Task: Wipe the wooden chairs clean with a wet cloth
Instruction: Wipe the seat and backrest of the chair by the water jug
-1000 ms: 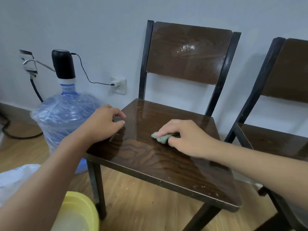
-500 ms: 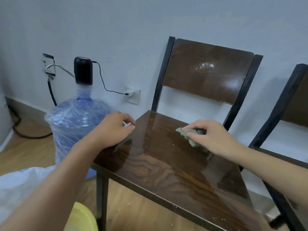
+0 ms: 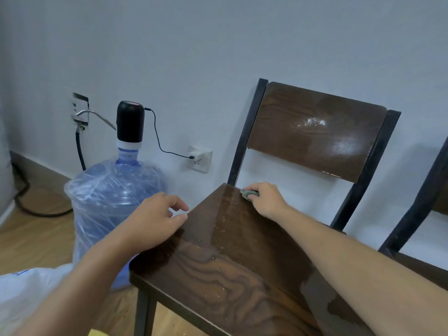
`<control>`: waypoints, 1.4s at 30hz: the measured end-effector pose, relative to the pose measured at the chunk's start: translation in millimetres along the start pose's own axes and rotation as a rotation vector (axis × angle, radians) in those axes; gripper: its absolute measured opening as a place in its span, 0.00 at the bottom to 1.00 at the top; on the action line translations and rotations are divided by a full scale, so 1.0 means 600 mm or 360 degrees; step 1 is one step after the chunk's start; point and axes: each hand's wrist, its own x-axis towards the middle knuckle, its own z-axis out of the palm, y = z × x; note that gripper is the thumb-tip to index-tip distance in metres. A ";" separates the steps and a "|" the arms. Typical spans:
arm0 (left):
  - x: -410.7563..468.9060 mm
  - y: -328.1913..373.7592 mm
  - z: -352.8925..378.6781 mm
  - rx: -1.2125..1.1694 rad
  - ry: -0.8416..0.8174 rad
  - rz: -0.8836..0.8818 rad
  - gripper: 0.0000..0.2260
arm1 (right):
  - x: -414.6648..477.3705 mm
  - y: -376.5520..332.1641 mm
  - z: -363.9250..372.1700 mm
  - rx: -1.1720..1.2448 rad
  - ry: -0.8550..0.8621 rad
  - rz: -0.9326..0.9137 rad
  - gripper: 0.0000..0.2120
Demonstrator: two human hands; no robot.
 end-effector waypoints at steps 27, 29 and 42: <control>-0.008 0.034 -0.019 0.0045 0.0017 0.0053 0.12 | -0.371 -0.063 -0.131 0.0321 -0.1093 -0.0718 0.18; -0.010 0.038 -0.020 0.0054 0.0003 0.0066 0.12 | -0.358 -0.059 -0.146 0.0458 -0.1166 -0.0568 0.20; -0.017 0.040 -0.032 0.0046 0.0021 0.0050 0.11 | -0.209 -0.096 -0.052 0.1615 -0.0788 0.0330 0.22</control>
